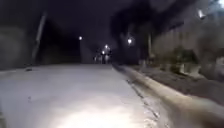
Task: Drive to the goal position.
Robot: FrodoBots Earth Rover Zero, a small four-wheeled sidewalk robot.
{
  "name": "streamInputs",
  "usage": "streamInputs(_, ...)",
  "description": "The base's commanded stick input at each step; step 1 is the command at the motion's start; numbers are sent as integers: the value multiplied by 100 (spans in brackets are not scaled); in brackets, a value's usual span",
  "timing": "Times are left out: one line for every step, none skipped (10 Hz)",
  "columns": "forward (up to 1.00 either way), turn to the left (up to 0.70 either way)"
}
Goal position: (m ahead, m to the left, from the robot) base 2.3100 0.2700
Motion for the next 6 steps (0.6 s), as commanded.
streamInputs(70, 0)
streamInputs(70, 0)
streamInputs(70, 0)
streamInputs(70, 0)
streamInputs(70, 0)
streamInputs(70, 0)
